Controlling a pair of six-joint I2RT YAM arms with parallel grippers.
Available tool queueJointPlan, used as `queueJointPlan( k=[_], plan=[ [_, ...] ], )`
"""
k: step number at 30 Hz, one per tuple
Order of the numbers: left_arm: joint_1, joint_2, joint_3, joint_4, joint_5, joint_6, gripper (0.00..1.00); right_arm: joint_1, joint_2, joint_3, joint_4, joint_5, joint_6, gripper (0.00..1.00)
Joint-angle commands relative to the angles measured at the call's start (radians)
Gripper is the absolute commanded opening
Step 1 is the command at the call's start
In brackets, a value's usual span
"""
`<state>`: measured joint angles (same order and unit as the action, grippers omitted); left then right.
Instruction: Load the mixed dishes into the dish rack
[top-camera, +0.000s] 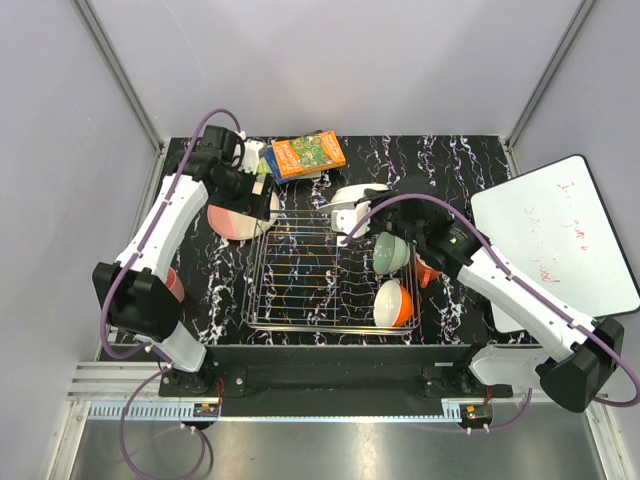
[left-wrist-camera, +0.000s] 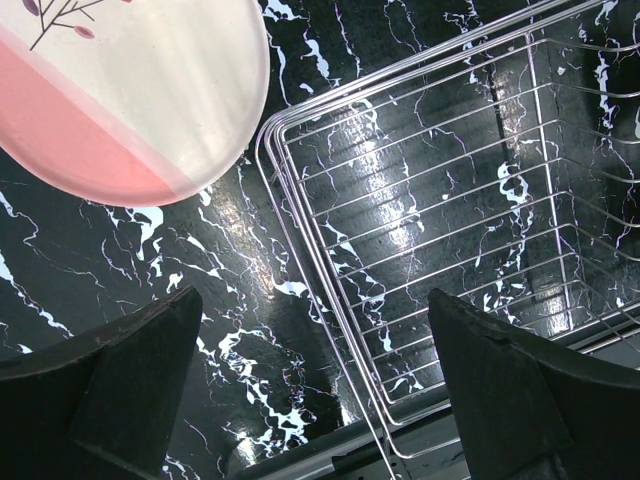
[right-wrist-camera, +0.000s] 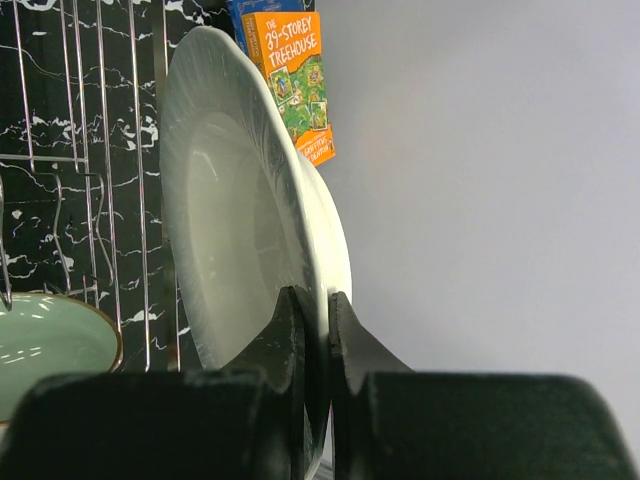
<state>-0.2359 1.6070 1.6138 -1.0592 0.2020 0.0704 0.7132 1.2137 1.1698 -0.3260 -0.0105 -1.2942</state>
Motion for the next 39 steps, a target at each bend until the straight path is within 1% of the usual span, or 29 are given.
queueJointPlan(
  k=[1, 15, 28, 29, 39],
  plan=[
    [0.006, -0.002, 0.003, 0.031, 0.025, 0.002, 0.99, 0.003, -0.022, 0.019, 0.182, 0.046, -0.005, 0.0],
    [0.007, -0.007, 0.0, 0.03, 0.028, 0.005, 0.99, 0.003, -0.013, -0.056, 0.189, 0.038, 0.068, 0.0],
    [0.012, -0.027, -0.008, 0.031, 0.028, 0.011, 0.99, -0.032, 0.063, -0.076, 0.235, 0.012, 0.101, 0.0],
    [0.012, -0.028, -0.008, 0.03, 0.027, 0.012, 0.99, -0.038, 0.066, -0.076, 0.235, -0.014, 0.102, 0.0],
    [0.014, -0.033, -0.02, 0.031, 0.028, 0.02, 0.99, -0.073, 0.125, -0.076, 0.242, -0.072, 0.142, 0.0]
  ],
)
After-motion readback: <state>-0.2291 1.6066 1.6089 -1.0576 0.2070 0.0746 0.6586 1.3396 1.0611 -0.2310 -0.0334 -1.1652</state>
